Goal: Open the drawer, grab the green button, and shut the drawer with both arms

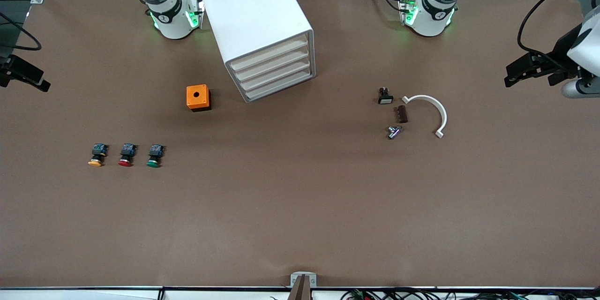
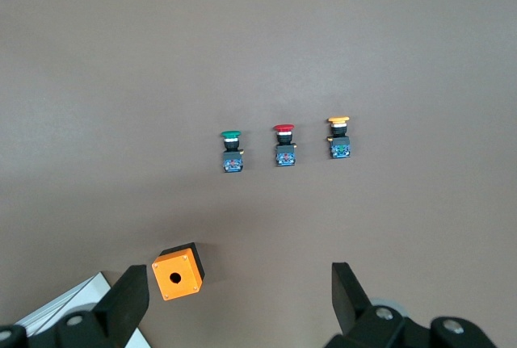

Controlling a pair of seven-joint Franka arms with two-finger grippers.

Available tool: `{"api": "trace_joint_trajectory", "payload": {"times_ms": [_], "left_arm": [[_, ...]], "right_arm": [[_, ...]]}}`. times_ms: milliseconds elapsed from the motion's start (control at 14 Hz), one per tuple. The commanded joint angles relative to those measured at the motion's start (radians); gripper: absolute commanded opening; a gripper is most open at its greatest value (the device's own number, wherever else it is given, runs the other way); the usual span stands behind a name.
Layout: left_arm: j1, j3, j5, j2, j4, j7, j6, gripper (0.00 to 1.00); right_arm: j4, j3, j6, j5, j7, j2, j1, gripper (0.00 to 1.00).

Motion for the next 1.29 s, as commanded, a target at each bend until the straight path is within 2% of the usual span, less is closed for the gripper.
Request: {"api": "trace_joint_trajectory", "payload": {"times_ms": [0, 143, 500, 1214], "left_arm": [[0.015, -0.008, -0.017, -0.104, -0.165, -0.004, 0.144, 1.0], [0.013, -0.011, -0.017, -0.162, -0.254, -0.003, 0.21, 1.0], [0.01, -0.011, -0.015, -0.121, -0.184, 0.008, 0.208, 1.0], [0.015, -0.004, -0.004, -0.11, -0.181, 0.013, 0.205, 1.0]], "right_arm": [[0.027, 0.023, -0.013, 0.001, -0.004, 0.013, -0.019, 1.0], [0.027, 0.023, -0.008, 0.001, -0.005, 0.015, -0.016, 1.0], [0.029, 0.023, -0.004, -0.001, -0.004, 0.015, -0.015, 1.0], [0.035, 0.023, -0.007, -0.001, -0.005, 0.013, -0.016, 1.0]]}}
